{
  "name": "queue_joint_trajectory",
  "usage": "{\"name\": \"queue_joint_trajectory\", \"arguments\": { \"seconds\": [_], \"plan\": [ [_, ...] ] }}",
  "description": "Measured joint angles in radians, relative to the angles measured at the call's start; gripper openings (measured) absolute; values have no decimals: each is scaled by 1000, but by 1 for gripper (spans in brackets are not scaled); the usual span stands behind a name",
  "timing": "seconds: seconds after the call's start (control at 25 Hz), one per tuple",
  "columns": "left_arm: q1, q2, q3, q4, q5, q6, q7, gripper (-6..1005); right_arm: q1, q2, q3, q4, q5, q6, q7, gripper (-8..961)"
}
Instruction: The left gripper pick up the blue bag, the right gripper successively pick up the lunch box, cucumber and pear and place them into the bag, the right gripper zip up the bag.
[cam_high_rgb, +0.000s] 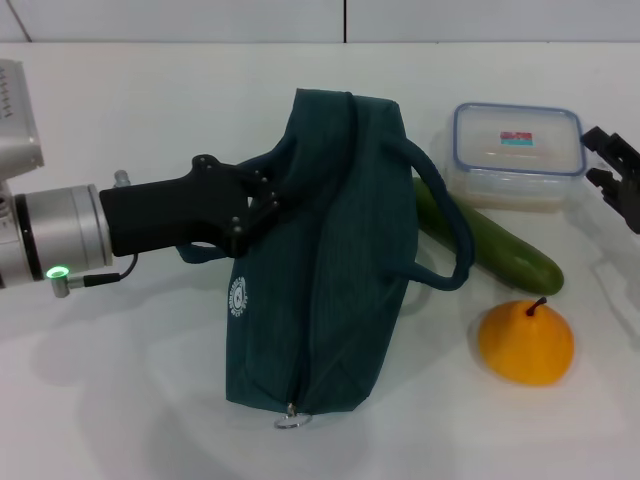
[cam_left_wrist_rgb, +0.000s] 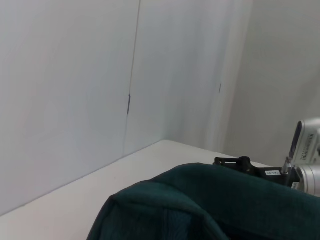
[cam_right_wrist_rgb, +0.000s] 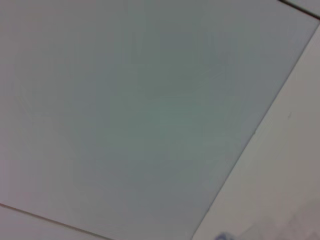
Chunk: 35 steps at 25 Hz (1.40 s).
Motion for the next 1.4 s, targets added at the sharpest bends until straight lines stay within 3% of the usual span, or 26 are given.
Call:
{"name": "queue_joint_trajectory", "arguments": {
  "seconds": [0.92, 1.24, 1.4],
  "plan": [
    [-3, -1, -1, -7, -3, 1, 41, 36, 67, 0, -2, -47, -1, 106, 77, 694],
    [-4, -1, 0, -9, -6, 1, 46, 35, 57, 0, 3, -71, 14, 117, 72, 628],
    [-6, -1, 0, -9, -7, 0, 46, 35, 62, 0, 3, -73, 14, 145, 73, 542]
  ]
}}
